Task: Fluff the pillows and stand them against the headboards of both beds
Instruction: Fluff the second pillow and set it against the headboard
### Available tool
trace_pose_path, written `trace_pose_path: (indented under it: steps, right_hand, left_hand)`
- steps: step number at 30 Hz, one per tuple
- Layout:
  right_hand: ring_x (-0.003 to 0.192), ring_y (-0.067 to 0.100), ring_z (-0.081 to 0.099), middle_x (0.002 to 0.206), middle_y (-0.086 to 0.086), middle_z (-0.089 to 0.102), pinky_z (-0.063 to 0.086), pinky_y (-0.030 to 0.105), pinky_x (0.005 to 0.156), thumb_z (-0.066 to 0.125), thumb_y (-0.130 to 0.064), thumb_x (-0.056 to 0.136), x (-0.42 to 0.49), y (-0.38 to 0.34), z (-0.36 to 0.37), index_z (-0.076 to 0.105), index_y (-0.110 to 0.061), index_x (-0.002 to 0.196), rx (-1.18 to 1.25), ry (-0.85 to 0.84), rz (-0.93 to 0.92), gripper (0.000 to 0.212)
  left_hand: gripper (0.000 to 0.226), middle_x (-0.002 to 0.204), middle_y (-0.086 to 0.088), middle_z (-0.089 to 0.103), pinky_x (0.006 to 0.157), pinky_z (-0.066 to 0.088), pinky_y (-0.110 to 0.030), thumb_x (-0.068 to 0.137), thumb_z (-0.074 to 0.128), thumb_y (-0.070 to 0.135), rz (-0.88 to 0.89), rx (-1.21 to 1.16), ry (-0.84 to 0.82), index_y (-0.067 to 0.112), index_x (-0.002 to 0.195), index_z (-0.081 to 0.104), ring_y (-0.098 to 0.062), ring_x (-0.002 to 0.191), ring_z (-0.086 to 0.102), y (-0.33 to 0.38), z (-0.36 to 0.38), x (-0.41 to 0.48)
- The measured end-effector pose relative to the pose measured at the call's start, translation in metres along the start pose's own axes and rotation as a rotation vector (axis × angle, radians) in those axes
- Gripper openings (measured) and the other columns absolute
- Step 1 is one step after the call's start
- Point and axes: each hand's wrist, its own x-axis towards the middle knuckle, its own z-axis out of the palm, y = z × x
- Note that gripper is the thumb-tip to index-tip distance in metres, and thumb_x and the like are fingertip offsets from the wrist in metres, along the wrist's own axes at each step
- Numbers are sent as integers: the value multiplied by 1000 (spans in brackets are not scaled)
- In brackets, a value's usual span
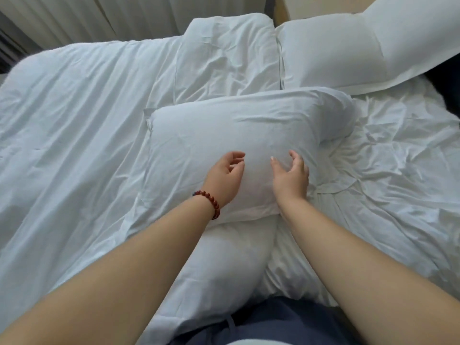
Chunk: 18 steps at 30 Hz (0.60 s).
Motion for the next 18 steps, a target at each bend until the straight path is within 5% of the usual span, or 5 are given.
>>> trace_pose_path:
  steps: [7,12,18]
  right_hand:
    - [144,29,23,158,12,22,21,38,112,62,-59,84,19,-9,35,25,-15,152,37,213,327,89]
    - [149,27,6,162,15,4,9,40,117,60,-73,74,31,-15,57,8,-15,156,128,332,568,113]
    - [148,32,-9,161,17,-12,-1,48,117,64,-80,63,65,-23,66,-4,-19,155,285,444,819,130]
  left_hand:
    - [34,125,7,58,75,44,-14,98,49,28,149,204,-149,26,131,52,-2,97,58,17,-16,80]
    - [49,145,0,41,111,33,-38,95,50,35,304,552,-243,21,142,43,-20,134,36,17,-31,145]
    - [70,152,-4,35,112,26,-42,88,54,55,305,802,-345,19,146,37,-26,139,29,33,-24,236]
